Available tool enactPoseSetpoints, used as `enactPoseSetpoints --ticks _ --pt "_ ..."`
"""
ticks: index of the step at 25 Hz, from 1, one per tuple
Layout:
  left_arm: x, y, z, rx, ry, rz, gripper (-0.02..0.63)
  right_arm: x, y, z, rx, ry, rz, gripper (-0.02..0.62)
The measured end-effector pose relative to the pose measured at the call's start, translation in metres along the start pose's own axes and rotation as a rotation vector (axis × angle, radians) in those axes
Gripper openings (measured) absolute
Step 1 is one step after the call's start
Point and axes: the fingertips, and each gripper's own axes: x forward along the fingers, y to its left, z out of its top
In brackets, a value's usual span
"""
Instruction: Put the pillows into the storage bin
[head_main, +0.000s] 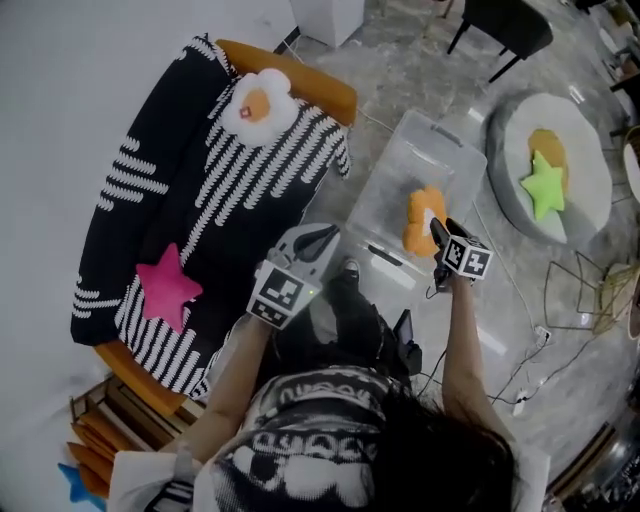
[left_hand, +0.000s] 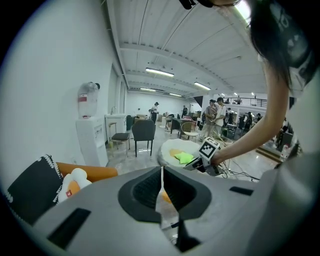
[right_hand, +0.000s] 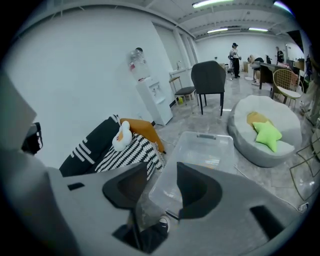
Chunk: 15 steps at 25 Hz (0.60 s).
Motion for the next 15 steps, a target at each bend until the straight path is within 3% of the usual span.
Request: enactPoseSetpoints --ticks 8,15 --pt "-0.014 0.008 -0.017 -0.009 0.041 0.046 0.014 0.004 0.029 0.0 -0.038 -0.013 0.078 0.185" --pt "-0.069 0.037 -0.041 -0.077 0.017 0.177 0.014 0.023 0.121 -0.001 -0.144 0.01 0.223 0.185"
